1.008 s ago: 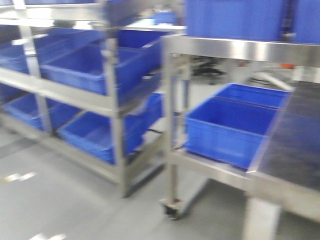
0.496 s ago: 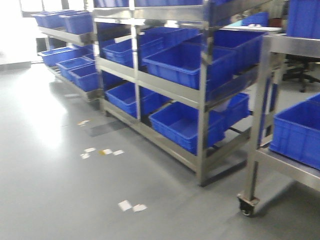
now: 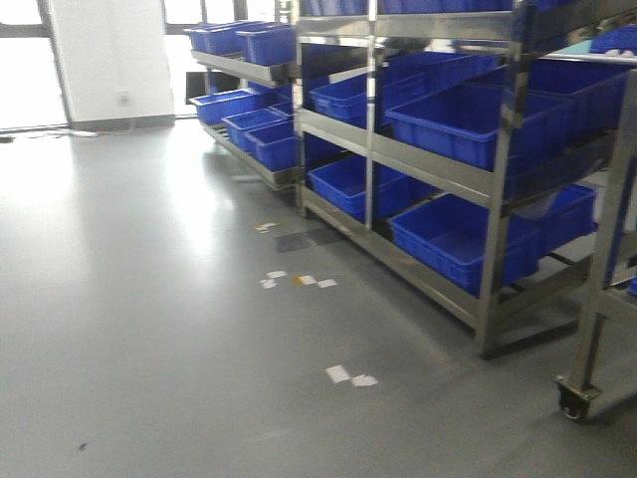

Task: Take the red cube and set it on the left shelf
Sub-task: 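Turn the base away from the table holding the red cube, then drive the base across the room toward the crate shelves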

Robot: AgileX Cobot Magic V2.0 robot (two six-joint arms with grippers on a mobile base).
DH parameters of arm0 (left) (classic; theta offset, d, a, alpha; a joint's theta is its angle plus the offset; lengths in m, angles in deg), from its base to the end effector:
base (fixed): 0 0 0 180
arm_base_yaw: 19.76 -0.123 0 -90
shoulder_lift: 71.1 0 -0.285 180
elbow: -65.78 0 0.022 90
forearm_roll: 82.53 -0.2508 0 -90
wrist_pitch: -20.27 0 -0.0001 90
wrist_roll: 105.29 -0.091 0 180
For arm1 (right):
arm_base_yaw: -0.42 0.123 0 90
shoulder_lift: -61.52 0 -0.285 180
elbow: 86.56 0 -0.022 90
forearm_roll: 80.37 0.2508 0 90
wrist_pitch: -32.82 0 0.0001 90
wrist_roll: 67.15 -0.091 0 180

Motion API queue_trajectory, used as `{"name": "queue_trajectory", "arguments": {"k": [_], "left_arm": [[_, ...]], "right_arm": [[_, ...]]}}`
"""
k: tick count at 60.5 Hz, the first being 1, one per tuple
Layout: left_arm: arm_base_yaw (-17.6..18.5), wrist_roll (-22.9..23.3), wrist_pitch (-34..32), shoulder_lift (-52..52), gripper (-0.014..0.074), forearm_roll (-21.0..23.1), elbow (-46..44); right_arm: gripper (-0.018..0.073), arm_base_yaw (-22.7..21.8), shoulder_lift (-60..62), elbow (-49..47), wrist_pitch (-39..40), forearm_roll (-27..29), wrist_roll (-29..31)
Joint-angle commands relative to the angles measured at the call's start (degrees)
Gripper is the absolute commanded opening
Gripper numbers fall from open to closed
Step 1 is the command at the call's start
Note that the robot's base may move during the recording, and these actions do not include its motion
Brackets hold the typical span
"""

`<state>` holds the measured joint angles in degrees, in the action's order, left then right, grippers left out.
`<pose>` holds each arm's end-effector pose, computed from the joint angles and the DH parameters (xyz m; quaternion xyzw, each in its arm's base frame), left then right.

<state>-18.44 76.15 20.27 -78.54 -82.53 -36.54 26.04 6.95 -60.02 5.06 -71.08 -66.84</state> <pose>0.0561 -0.0013 0.2108 -0.0007 0.6764 -0.0177 0.7364 0.1460 0.0776 0.3867 -0.1465 0.7983 0.1976 0.5498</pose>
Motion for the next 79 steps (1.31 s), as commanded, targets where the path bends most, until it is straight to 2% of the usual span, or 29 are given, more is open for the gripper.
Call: {"name": "queue_trajectory", "arguments": {"k": [1, 79], "left_arm": [[0.2, 0.0, -4.9, 0.8, 0.0101, 0.0, 1.4], [0.2, 0.0, -4.9, 0.8, 0.0101, 0.0, 1.4]], "right_arm": [[0.0057, 0.2, 0.1, -1.6, 5.0, 0.4, 0.5], [0.0057, 0.2, 0.1, -1.6, 5.0, 0.4, 0.5]]}}
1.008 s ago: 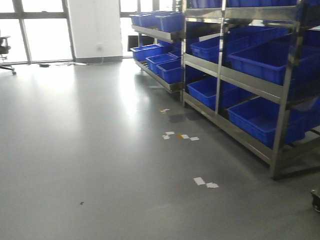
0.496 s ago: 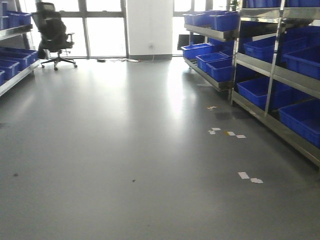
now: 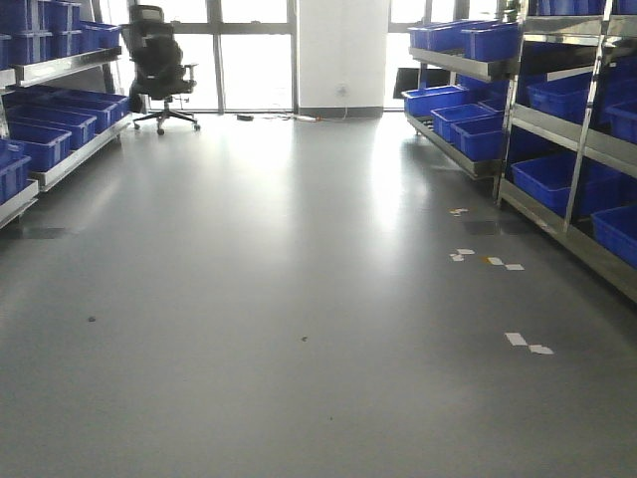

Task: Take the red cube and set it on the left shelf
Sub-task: 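Drive the base across the room toward the crate shelves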

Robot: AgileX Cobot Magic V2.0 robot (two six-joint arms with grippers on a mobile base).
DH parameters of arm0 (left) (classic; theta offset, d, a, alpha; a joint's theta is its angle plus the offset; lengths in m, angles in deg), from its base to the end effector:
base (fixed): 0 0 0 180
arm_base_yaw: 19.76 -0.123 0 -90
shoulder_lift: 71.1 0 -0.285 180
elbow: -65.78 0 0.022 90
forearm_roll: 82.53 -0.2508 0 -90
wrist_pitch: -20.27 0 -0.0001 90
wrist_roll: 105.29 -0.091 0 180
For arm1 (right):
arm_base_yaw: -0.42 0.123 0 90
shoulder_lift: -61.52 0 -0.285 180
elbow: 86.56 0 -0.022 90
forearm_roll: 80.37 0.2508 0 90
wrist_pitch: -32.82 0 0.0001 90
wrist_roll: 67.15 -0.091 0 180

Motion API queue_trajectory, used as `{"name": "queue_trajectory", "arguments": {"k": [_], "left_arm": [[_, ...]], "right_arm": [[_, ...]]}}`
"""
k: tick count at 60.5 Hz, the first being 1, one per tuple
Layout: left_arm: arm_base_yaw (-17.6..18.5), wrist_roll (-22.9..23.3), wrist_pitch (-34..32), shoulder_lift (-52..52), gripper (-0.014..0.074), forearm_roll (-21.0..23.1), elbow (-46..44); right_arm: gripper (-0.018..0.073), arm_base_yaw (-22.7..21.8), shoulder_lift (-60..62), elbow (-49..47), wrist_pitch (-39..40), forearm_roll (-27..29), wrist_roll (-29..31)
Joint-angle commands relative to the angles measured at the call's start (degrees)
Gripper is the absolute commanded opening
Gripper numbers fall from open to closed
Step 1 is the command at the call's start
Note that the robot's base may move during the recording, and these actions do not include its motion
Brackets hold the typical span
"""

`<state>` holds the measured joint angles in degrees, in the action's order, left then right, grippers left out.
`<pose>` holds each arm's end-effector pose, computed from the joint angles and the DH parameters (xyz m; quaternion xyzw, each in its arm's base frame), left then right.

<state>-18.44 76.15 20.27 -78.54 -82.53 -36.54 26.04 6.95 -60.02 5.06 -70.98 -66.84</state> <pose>0.0561 -0.0013 0.2108 -0.0007 0.6764 -0.0177 0.7364 0.1459 0.0777 0.3868 -0.1461 0.7983 0.1984 0.5496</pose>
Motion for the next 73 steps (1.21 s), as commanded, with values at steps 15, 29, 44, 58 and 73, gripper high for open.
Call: {"name": "queue_trajectory", "arguments": {"k": [15, 29, 44, 58, 73], "left_arm": [[0.2, 0.0, -4.9, 0.8, 0.0101, 0.0, 1.4], [0.2, 0.0, -4.9, 0.8, 0.0101, 0.0, 1.4], [0.2, 0.0, -4.9, 0.8, 0.0101, 0.0, 1.4], [0.2, 0.0, -4.9, 0.8, 0.0101, 0.0, 1.4], [0.2, 0.0, -4.9, 0.8, 0.0101, 0.0, 1.4]], "right_arm": [[0.0057, 0.2, 0.1, -1.6, 5.0, 0.3, 0.5], [0.0057, 0.2, 0.2, -1.6, 4.9, 0.3, 0.5], [0.0057, 0.2, 0.2, -1.6, 4.9, 0.3, 0.5], [0.0057, 0.2, 0.2, -1.6, 4.9, 0.3, 0.5], [0.0057, 0.2, 0.2, -1.6, 4.9, 0.3, 0.5]]}}
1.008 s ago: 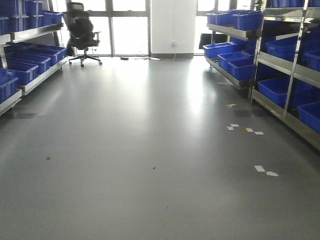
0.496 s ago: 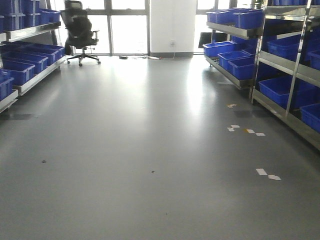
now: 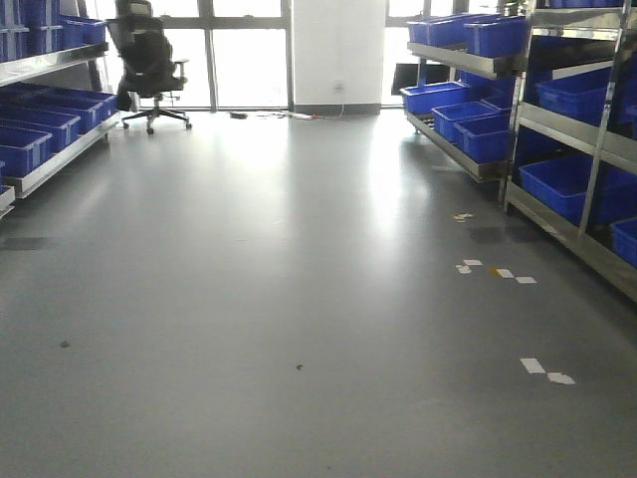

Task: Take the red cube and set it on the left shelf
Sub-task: 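Drive the base across the room toward the crate shelves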

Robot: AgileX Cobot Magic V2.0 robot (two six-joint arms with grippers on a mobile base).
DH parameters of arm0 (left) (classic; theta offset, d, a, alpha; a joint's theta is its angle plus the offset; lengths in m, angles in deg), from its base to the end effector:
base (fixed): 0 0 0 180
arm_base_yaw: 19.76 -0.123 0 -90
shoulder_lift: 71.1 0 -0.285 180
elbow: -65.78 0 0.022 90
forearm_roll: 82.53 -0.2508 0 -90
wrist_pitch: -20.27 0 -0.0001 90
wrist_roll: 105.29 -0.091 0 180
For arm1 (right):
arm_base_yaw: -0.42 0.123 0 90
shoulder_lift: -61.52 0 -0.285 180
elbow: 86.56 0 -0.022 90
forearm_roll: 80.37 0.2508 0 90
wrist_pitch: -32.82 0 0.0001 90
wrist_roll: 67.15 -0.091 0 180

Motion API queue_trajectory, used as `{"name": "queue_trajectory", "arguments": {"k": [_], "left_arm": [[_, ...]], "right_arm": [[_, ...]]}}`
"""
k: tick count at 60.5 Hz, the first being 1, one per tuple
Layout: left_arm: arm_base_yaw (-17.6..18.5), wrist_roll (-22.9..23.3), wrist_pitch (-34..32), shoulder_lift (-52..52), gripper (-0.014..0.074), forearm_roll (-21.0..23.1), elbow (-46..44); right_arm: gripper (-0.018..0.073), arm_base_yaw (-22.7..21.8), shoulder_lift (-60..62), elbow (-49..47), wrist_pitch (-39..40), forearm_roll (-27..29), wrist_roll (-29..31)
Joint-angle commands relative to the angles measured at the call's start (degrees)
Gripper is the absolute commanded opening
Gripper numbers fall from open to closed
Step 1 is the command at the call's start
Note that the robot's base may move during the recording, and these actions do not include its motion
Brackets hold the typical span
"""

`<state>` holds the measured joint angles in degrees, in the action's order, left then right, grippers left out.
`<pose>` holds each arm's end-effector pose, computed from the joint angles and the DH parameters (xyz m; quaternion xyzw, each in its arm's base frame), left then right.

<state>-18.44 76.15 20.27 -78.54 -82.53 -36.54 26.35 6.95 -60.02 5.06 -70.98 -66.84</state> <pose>0.0561 -0.0013 0.2108 -0.0007 0.6764 -0.0177 0.7364 0.1455 0.0785 0.3868 -0.1482 0.7979 0.1998 0.5490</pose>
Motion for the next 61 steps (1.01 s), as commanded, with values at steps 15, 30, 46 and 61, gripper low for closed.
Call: {"name": "queue_trajectory", "arguments": {"k": [15, 30, 46, 61], "left_arm": [[0.2, 0.0, -4.9, 0.8, 0.0101, 0.0, 1.4], [0.2, 0.0, -4.9, 0.8, 0.0101, 0.0, 1.4], [0.2, 0.0, -4.9, 0.8, 0.0101, 0.0, 1.4], [0.2, 0.0, -4.9, 0.8, 0.0101, 0.0, 1.4]], "right_arm": [[0.0057, -0.1, 0.2, -1.6, 4.9, 0.3, 0.5], [0.0057, -0.1, 0.2, -1.6, 4.9, 0.3, 0.5], [0.0057, -0.1, 0.2, -1.6, 5.0, 0.3, 0.5], [0.0057, -0.1, 0.2, -1.6, 5.0, 0.3, 0.5]]}}
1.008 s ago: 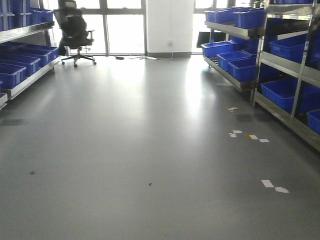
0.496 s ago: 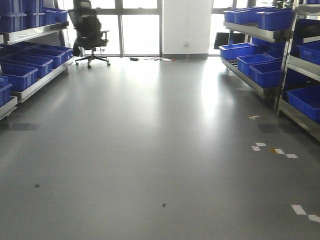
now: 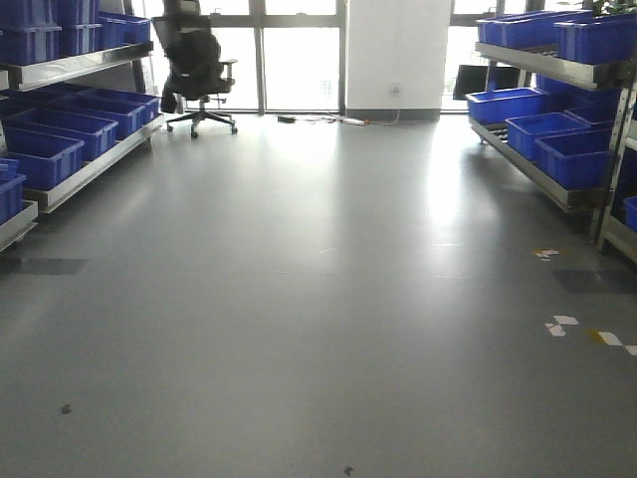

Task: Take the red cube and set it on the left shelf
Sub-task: 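Drive the base across the room toward the crate shelves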

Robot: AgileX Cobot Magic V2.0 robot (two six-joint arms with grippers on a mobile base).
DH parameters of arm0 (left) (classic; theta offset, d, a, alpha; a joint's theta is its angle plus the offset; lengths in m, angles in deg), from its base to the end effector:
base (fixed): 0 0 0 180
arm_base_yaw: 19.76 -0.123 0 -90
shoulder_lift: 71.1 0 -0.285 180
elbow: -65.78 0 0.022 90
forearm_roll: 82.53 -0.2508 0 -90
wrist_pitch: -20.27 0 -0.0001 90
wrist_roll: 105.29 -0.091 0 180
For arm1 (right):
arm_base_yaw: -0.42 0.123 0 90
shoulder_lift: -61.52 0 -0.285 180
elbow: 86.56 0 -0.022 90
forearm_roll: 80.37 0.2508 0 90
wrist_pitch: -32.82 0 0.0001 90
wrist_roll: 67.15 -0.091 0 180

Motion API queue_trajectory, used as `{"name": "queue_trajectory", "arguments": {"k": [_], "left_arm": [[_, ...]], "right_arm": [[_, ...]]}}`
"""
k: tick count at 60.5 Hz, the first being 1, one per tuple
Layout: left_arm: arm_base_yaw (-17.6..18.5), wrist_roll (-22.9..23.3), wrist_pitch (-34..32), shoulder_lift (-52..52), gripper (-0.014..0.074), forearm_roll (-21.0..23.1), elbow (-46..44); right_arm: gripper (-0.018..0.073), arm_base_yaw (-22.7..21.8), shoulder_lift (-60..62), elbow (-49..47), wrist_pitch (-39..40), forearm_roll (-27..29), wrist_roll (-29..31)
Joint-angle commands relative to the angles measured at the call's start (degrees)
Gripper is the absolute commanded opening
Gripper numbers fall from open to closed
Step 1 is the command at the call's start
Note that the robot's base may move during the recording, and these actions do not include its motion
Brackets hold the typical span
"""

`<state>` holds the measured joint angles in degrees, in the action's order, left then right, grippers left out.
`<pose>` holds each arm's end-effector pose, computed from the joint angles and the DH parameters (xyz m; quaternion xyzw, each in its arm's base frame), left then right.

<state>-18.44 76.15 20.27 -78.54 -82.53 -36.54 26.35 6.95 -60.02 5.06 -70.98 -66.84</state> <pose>0.0561 -0.0013 0.2108 -0.0007 0.6764 -0.0177 0.7364 0.1455 0.0785 0.3868 -0.1482 0.7979 0.1998 0.5490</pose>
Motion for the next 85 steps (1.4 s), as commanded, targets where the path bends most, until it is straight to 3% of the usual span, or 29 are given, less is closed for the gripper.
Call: {"name": "queue_trajectory", "arguments": {"k": [1, 85], "left_arm": [[0.2, 0.0, -4.9, 0.8, 0.0101, 0.0, 1.4], [0.2, 0.0, -4.9, 0.8, 0.0101, 0.0, 1.4]], "right_arm": [[0.0057, -0.1, 0.2, -1.6, 5.0, 0.3, 0.5], [0.0057, -0.1, 0.2, -1.6, 5.0, 0.3, 0.5]]}}
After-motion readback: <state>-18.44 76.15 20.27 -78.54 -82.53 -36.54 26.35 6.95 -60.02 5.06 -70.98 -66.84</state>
